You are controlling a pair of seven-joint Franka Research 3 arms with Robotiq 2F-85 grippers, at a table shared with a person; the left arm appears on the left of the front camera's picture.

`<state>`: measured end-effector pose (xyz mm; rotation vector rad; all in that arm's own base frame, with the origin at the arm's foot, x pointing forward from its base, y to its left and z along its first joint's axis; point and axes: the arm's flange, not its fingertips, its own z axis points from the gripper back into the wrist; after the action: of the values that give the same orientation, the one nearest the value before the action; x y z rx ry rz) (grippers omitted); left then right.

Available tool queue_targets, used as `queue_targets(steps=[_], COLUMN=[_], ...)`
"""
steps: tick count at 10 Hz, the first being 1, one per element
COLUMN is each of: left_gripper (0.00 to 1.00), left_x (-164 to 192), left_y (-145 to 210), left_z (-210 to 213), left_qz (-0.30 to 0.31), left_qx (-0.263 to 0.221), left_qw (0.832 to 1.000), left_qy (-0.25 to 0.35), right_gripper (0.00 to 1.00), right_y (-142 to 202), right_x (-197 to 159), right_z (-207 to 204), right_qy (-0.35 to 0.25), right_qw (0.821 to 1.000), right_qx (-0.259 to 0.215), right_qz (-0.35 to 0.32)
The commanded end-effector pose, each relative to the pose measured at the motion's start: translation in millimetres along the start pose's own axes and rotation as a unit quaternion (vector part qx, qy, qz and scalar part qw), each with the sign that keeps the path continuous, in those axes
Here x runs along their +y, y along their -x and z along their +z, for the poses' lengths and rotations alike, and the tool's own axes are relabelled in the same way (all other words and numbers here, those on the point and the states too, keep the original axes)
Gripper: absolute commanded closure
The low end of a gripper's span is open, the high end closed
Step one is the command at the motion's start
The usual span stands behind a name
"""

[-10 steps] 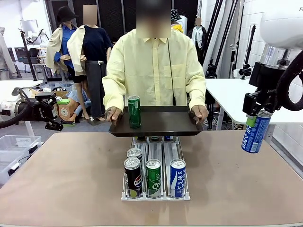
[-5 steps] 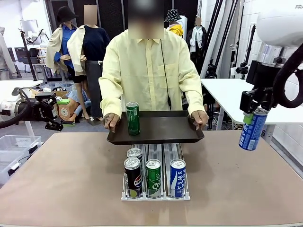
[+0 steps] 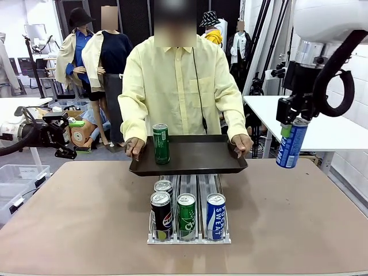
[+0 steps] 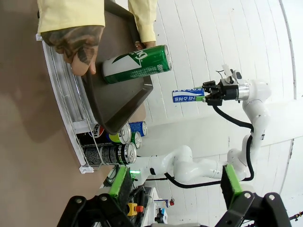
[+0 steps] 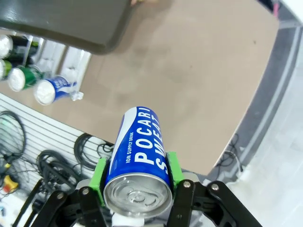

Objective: Retrieve and hand over the desired beverage to the person.
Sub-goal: Place the picked can on the Handle tray extended by the person.

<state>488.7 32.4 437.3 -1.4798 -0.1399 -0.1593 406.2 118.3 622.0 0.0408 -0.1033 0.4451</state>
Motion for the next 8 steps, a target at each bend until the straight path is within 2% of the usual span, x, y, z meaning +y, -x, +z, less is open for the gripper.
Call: queue_targets(steps=[1, 6, 8], left_gripper=[0.00, 0.00, 0.00], left_x=[-1, -1, -1], left_y=[0, 0, 0], left_z=[1, 1, 1], left_qz=[-0.001, -0.001, -0.001], left_qx=[-0.001, -0.001, -0.001], left_qw=[1.000, 1.000, 1.000], left_qy=[0.000, 0.000, 0.000], right_gripper=[1.00, 1.00, 1.00], right_y=[-30, -117, -140], right_x=[13, 57, 73], right_z=[7, 7, 10], right_qy=[-0.012, 0.014, 0.013], right_qw=[1.000, 0.999, 0.998], right_qx=[-0.008, -0.016, -0.016], right_qz=[0.004, 0.044, 0.057])
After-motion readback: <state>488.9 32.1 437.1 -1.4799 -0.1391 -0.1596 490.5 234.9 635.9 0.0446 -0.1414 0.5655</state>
